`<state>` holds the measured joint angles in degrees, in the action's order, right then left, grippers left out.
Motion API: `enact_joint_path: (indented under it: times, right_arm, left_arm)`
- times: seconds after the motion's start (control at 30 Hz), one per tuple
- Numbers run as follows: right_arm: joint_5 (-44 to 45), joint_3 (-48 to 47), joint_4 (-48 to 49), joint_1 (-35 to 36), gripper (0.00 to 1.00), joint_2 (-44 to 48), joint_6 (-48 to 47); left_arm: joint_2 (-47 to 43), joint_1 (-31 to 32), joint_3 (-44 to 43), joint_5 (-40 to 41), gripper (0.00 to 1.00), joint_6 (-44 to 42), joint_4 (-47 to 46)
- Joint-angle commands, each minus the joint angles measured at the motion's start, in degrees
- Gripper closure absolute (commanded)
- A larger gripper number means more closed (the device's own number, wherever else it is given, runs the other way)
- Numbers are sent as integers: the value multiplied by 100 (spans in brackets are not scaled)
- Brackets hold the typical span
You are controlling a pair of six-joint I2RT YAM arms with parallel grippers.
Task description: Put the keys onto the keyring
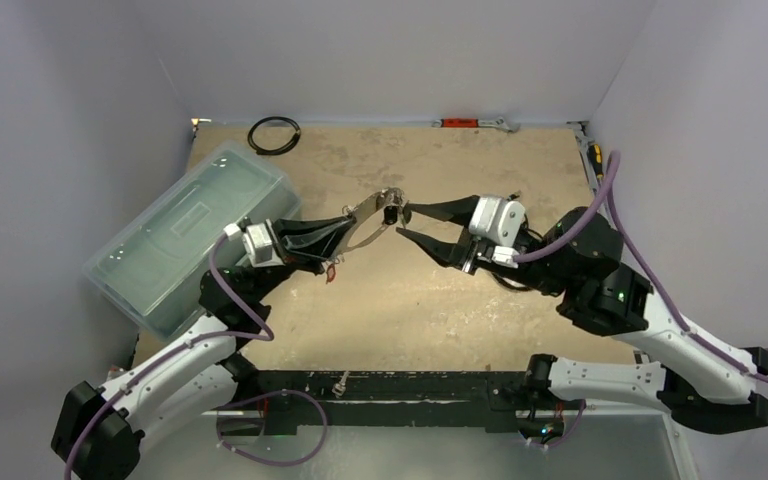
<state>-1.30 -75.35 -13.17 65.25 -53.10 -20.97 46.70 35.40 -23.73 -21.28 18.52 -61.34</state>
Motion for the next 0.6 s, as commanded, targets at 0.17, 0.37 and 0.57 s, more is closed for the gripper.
enact_joint_path:
  times: [0.17, 0.37, 0.57]
  right_arm:
    - [-658, -1026, -1418, -288, 48, -939, -1066]
    - [-1065, -1900, -2511, -738, 39, -1519, -1346]
    - [-1385, -2203, -2940, -864, 42, -1717, -1384]
  left_arm:
    - [-111, 104, -891, -875, 100, -1127, 1533]
    - [-414, 109, -1124, -1183, 100, -1750, 2628]
    - [-561, 100, -1099, -1368, 100, -1826, 2828]
